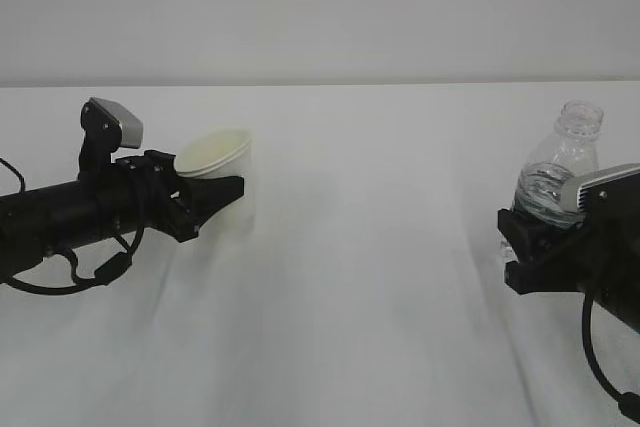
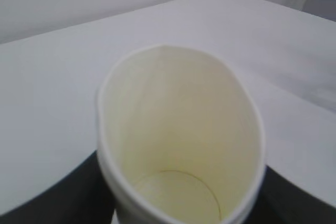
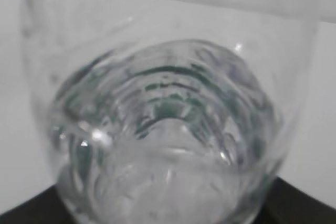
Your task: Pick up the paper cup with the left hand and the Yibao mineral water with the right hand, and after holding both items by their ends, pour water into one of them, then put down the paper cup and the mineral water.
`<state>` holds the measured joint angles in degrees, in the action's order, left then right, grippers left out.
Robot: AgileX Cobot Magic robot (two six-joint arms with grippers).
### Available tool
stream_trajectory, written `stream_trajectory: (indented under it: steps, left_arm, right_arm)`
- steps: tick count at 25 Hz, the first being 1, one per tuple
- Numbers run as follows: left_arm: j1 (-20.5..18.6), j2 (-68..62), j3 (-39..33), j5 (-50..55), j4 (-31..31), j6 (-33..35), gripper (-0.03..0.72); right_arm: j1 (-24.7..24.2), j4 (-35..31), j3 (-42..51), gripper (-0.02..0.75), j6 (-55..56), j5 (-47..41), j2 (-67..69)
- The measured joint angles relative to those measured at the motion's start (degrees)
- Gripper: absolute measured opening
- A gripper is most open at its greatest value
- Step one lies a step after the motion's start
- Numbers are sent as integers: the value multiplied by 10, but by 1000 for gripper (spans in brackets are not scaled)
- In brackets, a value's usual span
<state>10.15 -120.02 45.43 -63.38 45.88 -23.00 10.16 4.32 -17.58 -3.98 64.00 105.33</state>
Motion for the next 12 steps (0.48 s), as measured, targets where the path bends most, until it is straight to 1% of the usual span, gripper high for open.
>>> stream_trajectory:
  steps: [3, 9, 12]
  left_arm:
    - [-5, 0, 0, -9, 42, -9, 430]
    - [-30, 1, 0, -20, 137, -35, 418]
    - [-36, 4, 0, -20, 180, -41, 417]
  right_arm:
    - [0, 0, 0, 414, 0, 0, 0]
    - [0, 0, 0, 414, -2, 0, 0]
    - [0, 0, 0, 414, -2, 0, 0]
